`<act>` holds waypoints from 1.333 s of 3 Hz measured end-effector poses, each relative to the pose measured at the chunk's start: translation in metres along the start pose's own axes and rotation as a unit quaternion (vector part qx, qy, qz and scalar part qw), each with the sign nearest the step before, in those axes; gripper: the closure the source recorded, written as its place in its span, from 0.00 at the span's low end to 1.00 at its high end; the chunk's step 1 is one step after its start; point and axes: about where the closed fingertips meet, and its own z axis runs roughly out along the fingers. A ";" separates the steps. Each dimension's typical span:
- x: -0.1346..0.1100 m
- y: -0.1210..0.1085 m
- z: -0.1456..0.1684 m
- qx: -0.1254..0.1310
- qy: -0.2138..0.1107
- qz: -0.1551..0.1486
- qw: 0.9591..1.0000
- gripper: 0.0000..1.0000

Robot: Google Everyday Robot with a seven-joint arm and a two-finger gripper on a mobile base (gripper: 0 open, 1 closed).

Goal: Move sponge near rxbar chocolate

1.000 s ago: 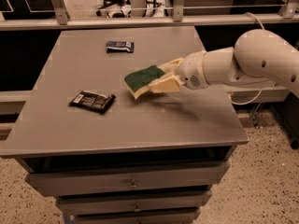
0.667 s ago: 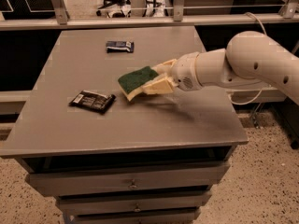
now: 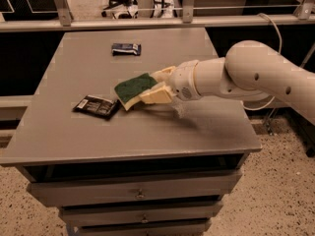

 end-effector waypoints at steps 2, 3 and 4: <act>0.002 0.009 0.007 0.004 -0.004 -0.017 1.000 0.37; 0.003 0.012 0.007 0.004 -0.002 -0.028 1.000 0.14; 0.003 0.013 0.006 0.003 0.000 -0.035 0.999 0.00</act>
Offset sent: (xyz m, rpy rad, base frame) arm -0.0067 0.0051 -0.0105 -0.0179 -0.0553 0.0038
